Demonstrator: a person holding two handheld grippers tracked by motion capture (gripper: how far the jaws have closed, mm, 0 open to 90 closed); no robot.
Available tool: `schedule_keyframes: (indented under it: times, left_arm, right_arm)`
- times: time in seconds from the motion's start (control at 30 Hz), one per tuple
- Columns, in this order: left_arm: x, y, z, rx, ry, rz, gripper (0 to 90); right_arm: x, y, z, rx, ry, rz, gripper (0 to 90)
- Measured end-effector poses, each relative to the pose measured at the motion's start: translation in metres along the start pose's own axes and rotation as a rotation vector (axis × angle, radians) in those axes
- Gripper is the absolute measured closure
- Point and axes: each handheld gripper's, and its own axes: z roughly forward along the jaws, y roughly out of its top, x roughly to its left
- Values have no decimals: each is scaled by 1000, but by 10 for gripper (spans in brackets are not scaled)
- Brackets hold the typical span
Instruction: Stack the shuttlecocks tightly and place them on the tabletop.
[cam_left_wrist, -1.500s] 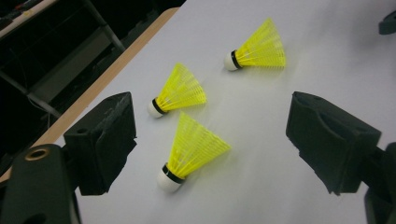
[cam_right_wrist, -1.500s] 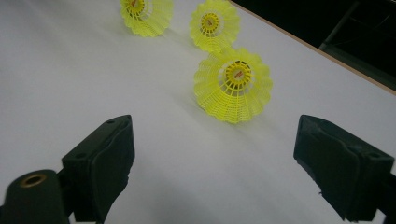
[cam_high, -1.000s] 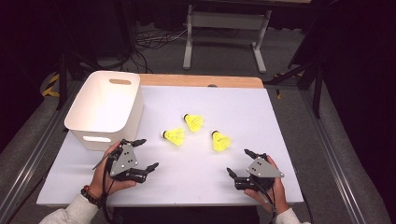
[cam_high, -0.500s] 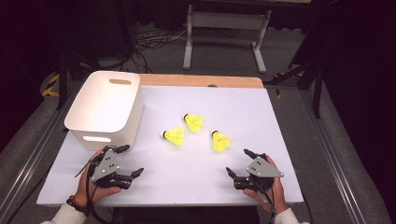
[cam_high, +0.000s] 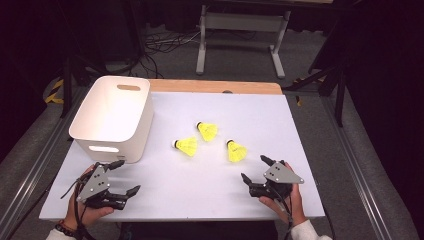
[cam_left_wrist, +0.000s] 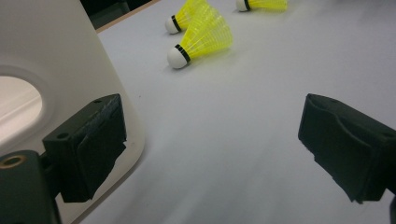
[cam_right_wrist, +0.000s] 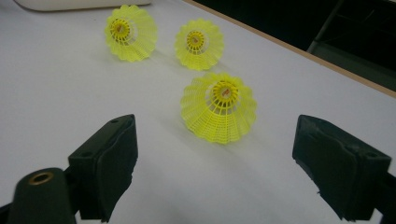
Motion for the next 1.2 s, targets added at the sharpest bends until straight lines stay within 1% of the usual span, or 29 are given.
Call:
schedule_keyframes:
  times: [0.07, 0.1, 0.13, 0.2, 0.33, 0.37, 0.4, 0.47, 0.53, 0.6, 0.63, 0.8, 0.83, 0.93, 0.97, 1.0, 1.07, 1.13, 1.17, 1.2]
  left_arm:
    - [1, -1, 0, 1, -2, 3, 87]
    - [1, -1, -1, -2, -3, 0, 87]
    - [2, -1, 0, -6, -7, -3, 87]
    - [3, 0, 0, -9, -12, 0, 86]
    - [3, 0, 0, -7, -19, 0, 84]
    - [2, 0, 0, -7, -22, 1, 84]
    - [2, 0, 0, -7, -22, 2, 84]
    - [3, 0, 0, -11, -23, -3, 84]
    - [4, -1, 1, -8, -22, -8, 84]
    - [5, -1, 1, -9, -28, -13, 84]
    - [5, -1, 1, -9, -28, -13, 84]
    - [5, -2, 2, -8, -28, -15, 84]
    - [5, -2, 3, -4, -31, -14, 84]
    - [5, -2, 4, 0, -34, -14, 84]
    - [5, -2, 4, 0, -34, -14, 84]
    - [5, -2, 4, 3, -33, -13, 84]
    - [5, -2, 4, 4, -35, -14, 84]
    - [5, -2, 4, 1, -33, -18, 84]
    - [5, -2, 4, -1, -33, -17, 84]
    - [5, -2, 3, -4, -32, -18, 84]
  right_arm:
    - [0, 6, 1, -1, 13, 10, 162]
    - [1, 10, 3, 1, 11, 8, 161]
    - [2, 13, 4, 2, 23, 7, 162]
    - [4, 20, 8, 21, 21, -1, 163]
    - [5, 37, 20, 31, 70, 13, 169]
    - [5, 37, 20, 31, 70, 13, 169]
    - [4, 42, 26, 45, 73, 27, 177]
    - [2, 47, 33, 53, 73, 40, 204]
    - [1, 53, 41, 73, 48, 23, 219]
    - [-1, 57, 45, 80, 49, 19, 230]
    - [-1, 59, 46, 85, 39, 15, 230]
    - [-3, 66, 52, 77, 45, 29, 246]
    - [-2, 71, 56, 82, 44, 28, 260]
    - [1, 79, 64, 93, 53, 30, 302]
    - [1, 79, 64, 93, 53, 30, 302]
    - [2, 83, 69, 105, 53, 32, 316]
    - [6, 95, 83, 141, 82, 19, 353]
    - [7, 97, 86, 150, 88, 20, 354]
    - [8, 102, 95, 185, 111, 27, 373]
    - [9, 105, 100, 198, 119, 18, 386]
